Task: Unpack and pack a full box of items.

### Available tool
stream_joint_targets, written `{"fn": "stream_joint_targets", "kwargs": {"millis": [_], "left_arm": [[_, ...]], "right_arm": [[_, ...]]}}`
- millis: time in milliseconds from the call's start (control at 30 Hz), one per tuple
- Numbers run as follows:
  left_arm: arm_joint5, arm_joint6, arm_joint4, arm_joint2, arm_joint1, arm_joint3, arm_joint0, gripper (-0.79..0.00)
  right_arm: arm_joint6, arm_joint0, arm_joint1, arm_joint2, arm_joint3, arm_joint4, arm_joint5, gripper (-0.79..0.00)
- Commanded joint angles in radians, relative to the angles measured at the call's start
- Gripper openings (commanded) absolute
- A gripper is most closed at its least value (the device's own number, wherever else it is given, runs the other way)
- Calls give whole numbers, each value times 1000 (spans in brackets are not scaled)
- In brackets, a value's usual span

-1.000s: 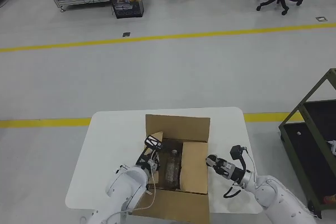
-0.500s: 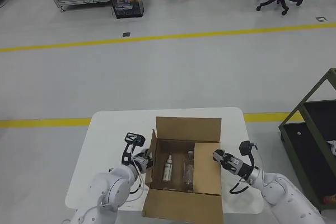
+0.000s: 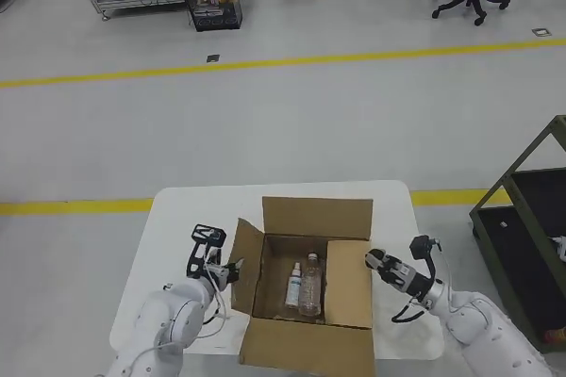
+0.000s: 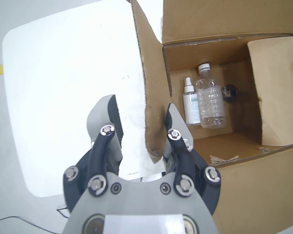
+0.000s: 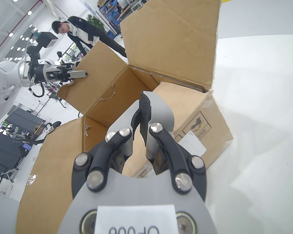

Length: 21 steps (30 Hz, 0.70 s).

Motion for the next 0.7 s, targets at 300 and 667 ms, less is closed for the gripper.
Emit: {"fn": "stream_joint_targets", "kwargs": {"millis": [300,667], "left_arm": [[-17,-2,375,70,11,39,-10,0],[12,28,483,105,6,111,3,0]], "right_arm": [[-21,-43,8,68,20,-5,16,-785],[-28,-54,-6,55,53,-12,67,-785]]}}
